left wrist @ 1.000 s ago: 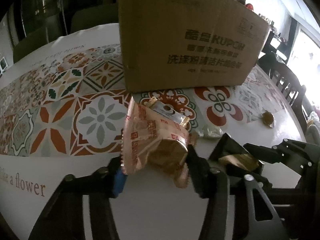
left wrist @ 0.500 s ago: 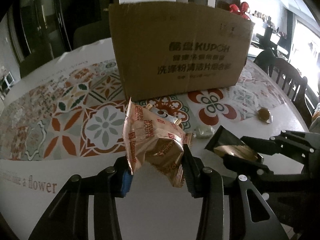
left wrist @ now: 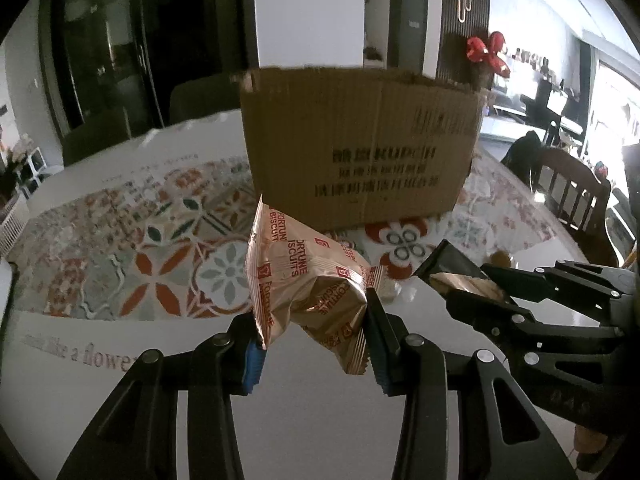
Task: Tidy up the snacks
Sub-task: 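Lift the copper packet with the left tool while the right tool lifts the dark brown bar, then carry both held snacks over the box and open both tools to drop them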
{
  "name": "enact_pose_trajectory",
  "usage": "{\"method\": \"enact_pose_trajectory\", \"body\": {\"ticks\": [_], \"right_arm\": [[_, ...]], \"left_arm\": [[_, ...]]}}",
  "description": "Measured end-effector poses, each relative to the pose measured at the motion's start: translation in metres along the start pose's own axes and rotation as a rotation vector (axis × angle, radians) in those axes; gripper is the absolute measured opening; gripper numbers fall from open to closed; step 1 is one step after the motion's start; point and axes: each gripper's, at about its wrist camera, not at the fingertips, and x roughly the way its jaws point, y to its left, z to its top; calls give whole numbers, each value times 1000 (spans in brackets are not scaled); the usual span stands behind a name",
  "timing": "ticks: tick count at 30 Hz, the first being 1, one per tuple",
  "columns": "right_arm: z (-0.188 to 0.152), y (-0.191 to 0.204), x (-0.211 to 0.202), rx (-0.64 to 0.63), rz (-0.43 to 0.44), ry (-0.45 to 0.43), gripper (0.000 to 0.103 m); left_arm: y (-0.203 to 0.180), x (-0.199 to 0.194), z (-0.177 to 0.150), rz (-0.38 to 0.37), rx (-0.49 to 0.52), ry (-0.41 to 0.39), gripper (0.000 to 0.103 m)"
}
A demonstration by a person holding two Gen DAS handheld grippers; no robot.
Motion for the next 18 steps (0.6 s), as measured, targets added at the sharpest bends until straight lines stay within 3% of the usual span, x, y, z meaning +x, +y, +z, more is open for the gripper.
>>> {"method": "enact_pose_trajectory", "body": {"ticks": [18], "right_arm": [[52,-6,-58,-20,-9,-192,36]], "left_arm": [[-14,-60,62,43,45,-200,42]]}}
